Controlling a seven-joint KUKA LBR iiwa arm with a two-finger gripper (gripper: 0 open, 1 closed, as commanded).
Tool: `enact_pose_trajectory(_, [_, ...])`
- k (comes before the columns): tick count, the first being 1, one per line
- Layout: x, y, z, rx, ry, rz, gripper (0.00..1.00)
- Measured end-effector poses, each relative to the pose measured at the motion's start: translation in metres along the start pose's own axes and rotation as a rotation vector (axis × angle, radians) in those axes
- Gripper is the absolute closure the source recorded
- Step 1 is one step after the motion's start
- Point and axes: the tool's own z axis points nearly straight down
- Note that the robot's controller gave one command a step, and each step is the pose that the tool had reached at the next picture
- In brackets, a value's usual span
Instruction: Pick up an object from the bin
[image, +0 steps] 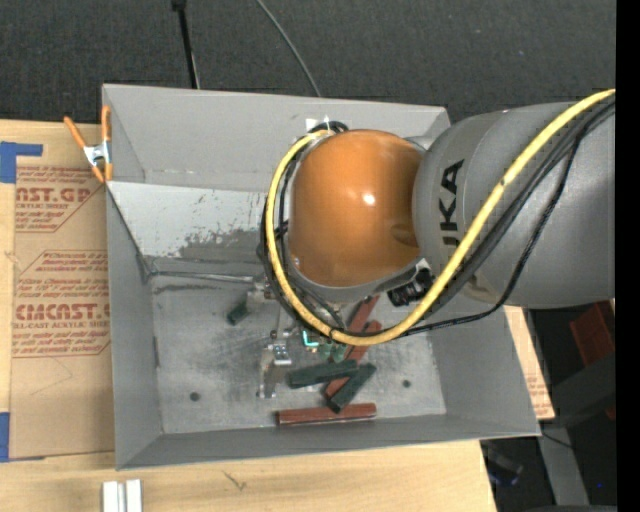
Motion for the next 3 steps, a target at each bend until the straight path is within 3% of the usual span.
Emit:
enact_pose_trajectory(1, [-0.002, -0.001, -0.004, -0.002, -0.008, 0.003, 0.0])
enact_pose_trajectory(2, [-0.019, -0.027, 0.051, -0.004, -0.014, 0.029, 0.0])
enact_pose_trajectory(3, [-0.02, -0.054, 0.092, 0.0, -0.006, -0.037, 0.0])
